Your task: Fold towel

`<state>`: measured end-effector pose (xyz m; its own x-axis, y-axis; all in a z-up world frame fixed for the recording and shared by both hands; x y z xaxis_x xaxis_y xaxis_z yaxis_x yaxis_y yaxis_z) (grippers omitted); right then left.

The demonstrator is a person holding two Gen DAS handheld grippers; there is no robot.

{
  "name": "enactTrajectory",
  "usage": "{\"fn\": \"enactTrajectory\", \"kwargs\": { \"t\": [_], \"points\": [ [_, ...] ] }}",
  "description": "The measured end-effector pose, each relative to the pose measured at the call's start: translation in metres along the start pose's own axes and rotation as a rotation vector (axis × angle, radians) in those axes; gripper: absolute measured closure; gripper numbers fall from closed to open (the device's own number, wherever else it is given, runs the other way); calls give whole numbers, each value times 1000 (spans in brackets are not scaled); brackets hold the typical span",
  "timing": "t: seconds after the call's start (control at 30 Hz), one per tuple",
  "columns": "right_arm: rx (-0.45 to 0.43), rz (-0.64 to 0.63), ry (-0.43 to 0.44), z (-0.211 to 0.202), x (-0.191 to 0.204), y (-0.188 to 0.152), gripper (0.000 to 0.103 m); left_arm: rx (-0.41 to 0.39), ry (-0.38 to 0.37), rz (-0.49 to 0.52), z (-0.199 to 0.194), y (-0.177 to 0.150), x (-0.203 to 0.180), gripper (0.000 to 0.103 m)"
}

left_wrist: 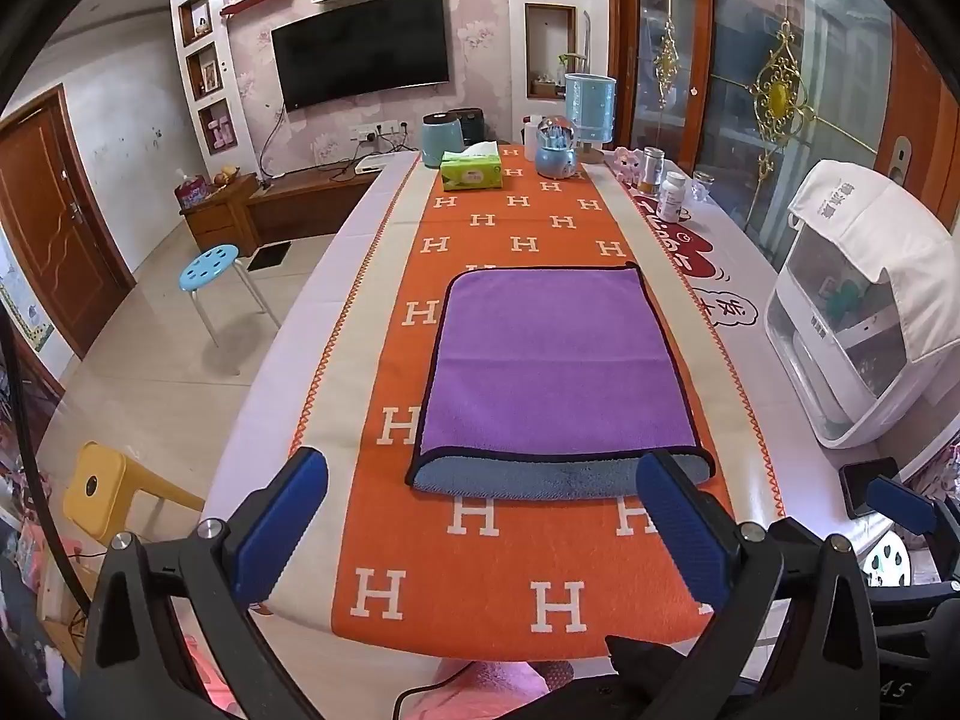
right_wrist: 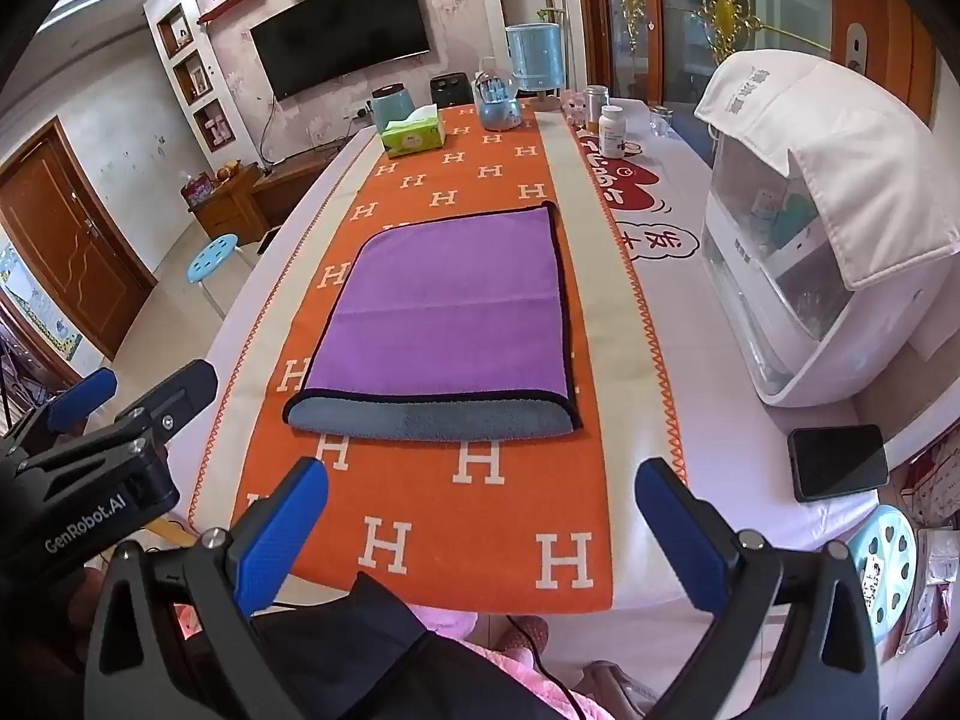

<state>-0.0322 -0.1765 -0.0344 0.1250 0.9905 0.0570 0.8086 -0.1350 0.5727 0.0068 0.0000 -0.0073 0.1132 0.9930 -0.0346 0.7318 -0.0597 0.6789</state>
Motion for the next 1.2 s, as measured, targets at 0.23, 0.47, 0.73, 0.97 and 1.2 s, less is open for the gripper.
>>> {"fn": "enactTrajectory", "kwargs": {
  "t": [0.23, 0.47, 0.73, 0.97, 1.2],
  "points": [
    [4, 1, -2, 1, -1, 0, 1, -2, -2, -1, 0, 0, 0, 1],
    [6, -1, -4, 2, -2, 1, 1, -3, -4, -2, 0, 0, -1, 1],
    [8, -1, -7, 2, -3, 1, 1, -6, -7, -5, 0, 0, -1, 1],
    [10, 0, -7, 3, -6, 1, 1, -5, -8, -5, -3, 5, 7, 1],
    [11, 4, -10, 3, -15, 0, 1, -6, -9, -6, -3, 5, 9, 1]
  ]
}}
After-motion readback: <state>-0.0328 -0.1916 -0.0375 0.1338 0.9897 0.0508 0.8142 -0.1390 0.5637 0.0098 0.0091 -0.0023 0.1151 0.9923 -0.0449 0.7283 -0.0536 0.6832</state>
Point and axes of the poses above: each gripper's, at about its wrist camera, not at the fingertips, and z roughly the way its jaws point, x to its left, y to its top, the point moved 1 cm from there along z, roughly the way its jaws point, and after that the axes turned 6 degrees about -y, right-handed, at the moved point
